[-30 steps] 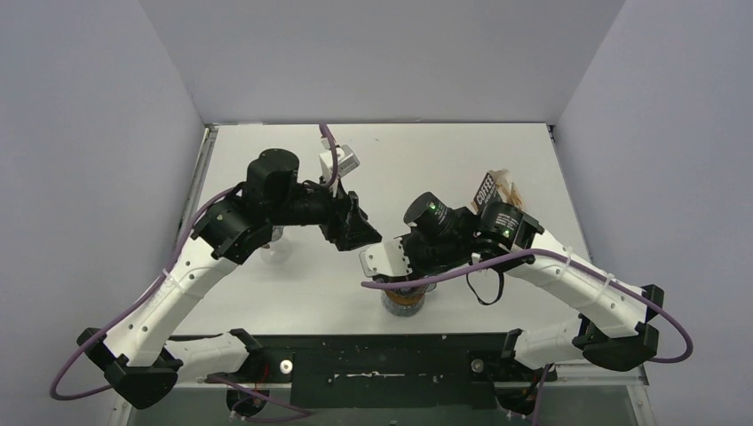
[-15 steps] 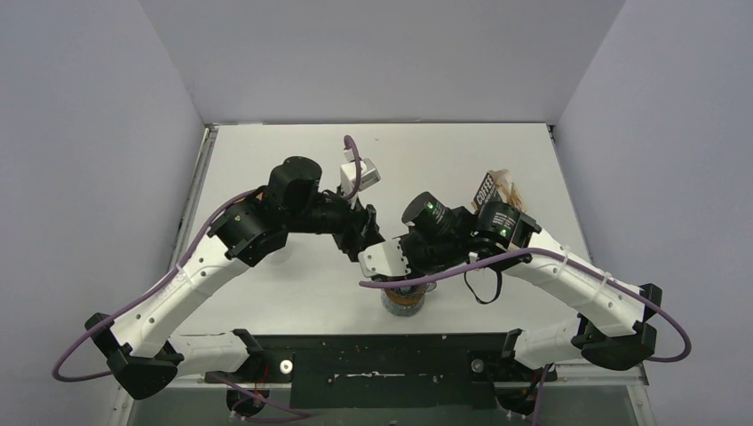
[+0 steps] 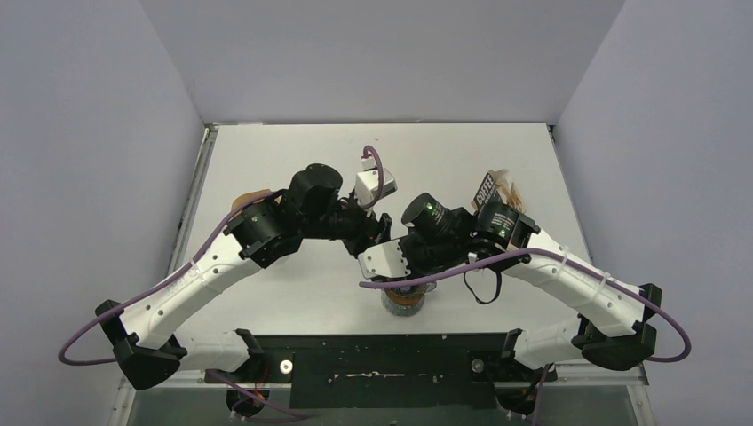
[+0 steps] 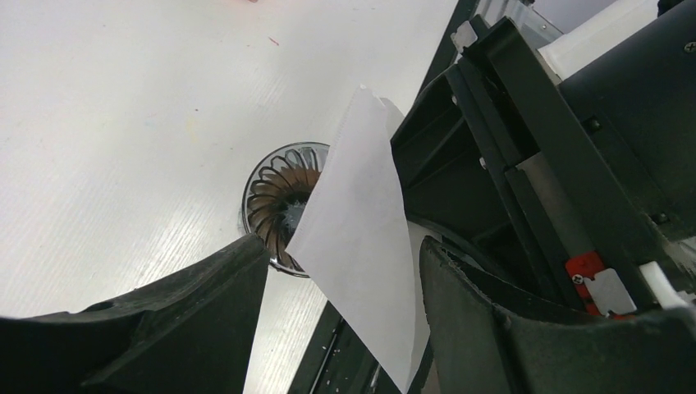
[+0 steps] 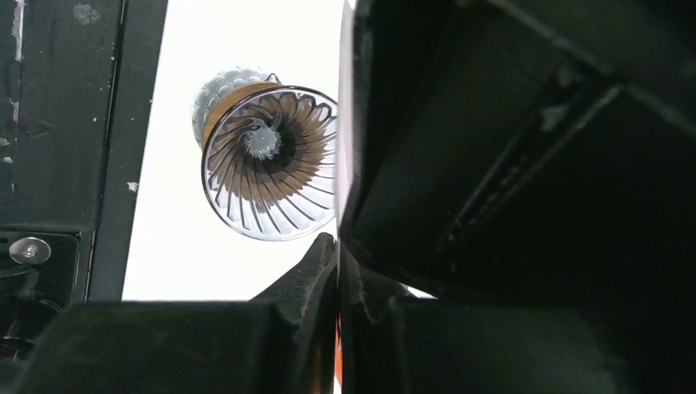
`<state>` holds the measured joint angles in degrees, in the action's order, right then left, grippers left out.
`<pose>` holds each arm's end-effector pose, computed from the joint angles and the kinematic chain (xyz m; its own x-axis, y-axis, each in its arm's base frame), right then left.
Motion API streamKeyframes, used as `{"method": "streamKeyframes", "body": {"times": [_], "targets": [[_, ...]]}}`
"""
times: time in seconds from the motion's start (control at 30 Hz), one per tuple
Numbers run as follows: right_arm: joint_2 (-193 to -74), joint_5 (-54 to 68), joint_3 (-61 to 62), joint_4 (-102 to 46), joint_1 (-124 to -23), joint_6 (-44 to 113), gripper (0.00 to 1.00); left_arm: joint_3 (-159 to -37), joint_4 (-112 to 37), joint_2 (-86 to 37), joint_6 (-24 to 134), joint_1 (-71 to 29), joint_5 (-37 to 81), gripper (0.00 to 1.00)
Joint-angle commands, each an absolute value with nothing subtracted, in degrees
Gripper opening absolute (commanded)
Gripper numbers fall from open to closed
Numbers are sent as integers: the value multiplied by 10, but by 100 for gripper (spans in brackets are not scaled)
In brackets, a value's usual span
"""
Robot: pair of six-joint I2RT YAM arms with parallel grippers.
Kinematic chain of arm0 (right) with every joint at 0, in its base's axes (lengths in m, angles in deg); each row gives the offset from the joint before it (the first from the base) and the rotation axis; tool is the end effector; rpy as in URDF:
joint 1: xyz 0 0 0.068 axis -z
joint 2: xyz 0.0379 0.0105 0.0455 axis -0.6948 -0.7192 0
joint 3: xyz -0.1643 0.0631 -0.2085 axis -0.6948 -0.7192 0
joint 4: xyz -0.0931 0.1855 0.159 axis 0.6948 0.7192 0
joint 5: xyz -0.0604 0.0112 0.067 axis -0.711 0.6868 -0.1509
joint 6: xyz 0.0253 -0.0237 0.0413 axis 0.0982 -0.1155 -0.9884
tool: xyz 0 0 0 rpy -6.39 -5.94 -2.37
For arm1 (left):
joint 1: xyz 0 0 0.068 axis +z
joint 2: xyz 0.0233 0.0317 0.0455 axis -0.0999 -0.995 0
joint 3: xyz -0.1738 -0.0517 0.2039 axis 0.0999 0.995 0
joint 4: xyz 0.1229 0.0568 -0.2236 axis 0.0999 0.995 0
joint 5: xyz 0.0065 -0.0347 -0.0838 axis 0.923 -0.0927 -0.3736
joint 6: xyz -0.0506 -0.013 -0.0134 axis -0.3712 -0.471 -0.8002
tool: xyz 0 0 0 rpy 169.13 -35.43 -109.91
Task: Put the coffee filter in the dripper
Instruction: Place the coffee filter in the coffee dripper.
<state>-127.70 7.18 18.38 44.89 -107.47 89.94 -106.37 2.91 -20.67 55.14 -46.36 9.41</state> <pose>0.0987 0.2086 0.4114 0.4468 -0.7668 -0.4608 -0.8858 -0.3069 -0.3481 0.1500 -0.2133 0.4108 -0.4736 0.3136 -0.8230 0.8532 0.3953 -0.3403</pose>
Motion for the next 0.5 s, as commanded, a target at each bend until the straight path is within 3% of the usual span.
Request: {"method": "streamKeyframes", "body": {"times": [0.0, 0.47], "targets": [[-1256, 79, 172, 436, -1078, 894, 0, -1098, 32, -208, 568, -471, 127, 65], [-1236, 68, 154, 419, -1085, 896, 0, -1118, 41, -241, 575, -487, 124, 64]]}}
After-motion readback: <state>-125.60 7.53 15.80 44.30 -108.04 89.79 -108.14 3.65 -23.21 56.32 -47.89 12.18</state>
